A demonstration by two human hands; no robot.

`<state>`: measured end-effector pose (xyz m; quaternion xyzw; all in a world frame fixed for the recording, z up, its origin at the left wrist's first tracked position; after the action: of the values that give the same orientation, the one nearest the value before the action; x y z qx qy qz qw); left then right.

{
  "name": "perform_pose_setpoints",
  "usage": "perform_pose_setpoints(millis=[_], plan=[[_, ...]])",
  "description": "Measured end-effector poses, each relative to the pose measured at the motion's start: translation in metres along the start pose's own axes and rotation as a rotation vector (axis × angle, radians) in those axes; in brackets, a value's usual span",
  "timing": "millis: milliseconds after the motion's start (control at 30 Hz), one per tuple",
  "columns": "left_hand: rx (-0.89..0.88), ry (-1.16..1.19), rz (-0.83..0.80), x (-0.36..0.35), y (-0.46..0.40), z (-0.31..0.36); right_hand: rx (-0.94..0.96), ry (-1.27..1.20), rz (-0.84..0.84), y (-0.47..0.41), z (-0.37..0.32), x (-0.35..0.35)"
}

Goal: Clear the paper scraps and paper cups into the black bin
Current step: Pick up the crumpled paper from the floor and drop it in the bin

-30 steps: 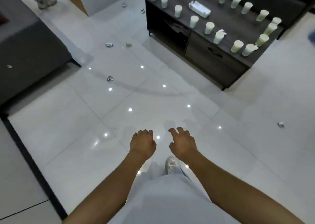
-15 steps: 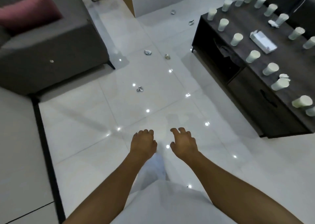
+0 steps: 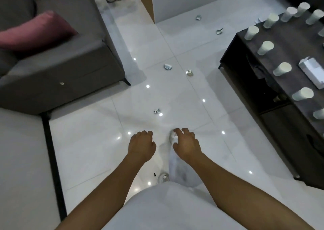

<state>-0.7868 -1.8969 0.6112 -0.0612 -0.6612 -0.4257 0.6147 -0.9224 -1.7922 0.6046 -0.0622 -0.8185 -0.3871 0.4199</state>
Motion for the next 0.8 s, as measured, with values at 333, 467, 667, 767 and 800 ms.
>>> perform_pose_setpoints(millis=[333,467,667,767,800], plan=[[0.162,0.053,-0.022,0.075,-0.165,-0.028,0.051,0.004,-0.061,-0.177,-0.027,0.080],[0.191,0.108,-0.055,0.081,-0.212,-0.036,0.017,0.048,-0.101,-0.226,-0.029,0.093],[0.196,0.157,-0.097,0.052,-0.279,-0.070,0.006,0.019,-0.156,-0.307,-0.041,0.061],[0.193,0.165,-0.112,0.017,-0.318,-0.094,-0.019,0.033,-0.167,-0.357,-0.041,0.027],[0.193,0.170,-0.114,0.004,-0.333,-0.102,-0.036,0.032,-0.165,-0.376,-0.039,0.013]])
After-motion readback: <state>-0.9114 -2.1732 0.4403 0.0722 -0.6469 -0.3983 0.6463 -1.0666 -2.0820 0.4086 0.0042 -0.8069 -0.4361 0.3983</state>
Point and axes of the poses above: each hand's wrist, its own y-axis away from the middle knuckle, its own x-axis out of the back of the hand, z = x × y, the point moved 1 cm from there along -y, towards the middle knuckle, and after that the axes turned 1 degree about z, right-handed, at the moved point
